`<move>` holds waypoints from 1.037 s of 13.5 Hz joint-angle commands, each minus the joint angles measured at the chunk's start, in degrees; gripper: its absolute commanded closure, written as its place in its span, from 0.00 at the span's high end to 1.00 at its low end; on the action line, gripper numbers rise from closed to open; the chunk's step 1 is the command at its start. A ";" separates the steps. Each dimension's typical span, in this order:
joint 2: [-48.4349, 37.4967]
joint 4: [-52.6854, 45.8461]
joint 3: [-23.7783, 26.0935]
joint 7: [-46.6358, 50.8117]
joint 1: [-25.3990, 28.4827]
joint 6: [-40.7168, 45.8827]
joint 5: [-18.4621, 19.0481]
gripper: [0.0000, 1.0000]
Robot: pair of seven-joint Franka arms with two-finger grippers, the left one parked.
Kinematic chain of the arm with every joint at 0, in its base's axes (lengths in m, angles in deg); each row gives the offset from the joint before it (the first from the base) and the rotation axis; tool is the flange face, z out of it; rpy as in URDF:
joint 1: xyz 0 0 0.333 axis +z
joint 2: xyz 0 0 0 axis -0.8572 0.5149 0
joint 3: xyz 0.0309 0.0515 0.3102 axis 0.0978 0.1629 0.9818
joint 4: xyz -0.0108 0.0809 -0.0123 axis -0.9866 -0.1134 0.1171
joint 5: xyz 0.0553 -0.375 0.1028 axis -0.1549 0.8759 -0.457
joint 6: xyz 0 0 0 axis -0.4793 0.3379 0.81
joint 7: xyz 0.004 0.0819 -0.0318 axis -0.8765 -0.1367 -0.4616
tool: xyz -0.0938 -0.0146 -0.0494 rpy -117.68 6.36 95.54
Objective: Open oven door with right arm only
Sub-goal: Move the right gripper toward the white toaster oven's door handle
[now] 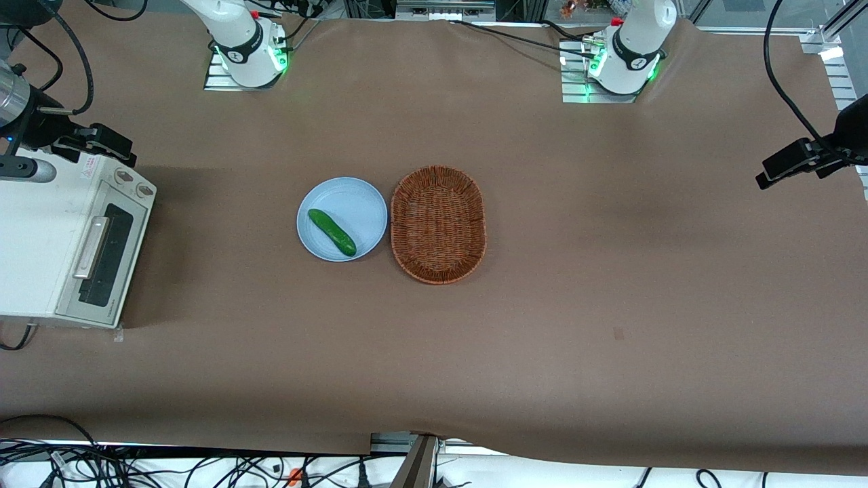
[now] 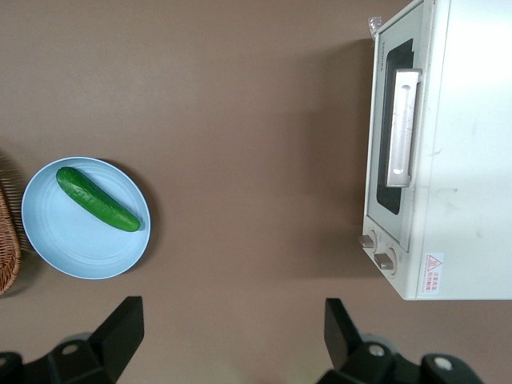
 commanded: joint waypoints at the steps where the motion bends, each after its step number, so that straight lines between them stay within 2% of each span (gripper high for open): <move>1: 0.92 -1.60 0.03 0.03 -0.04 1.58 0.61 1.00; 7: 1.10 -1.87 0.21 0.40 0.23 1.32 1.40 1.00; 11: 1.88 -1.69 0.30 0.22 2.15 2.64 4.03 1.00; 14: 1.97 -1.78 0.21 0.31 2.34 2.91 3.78 1.00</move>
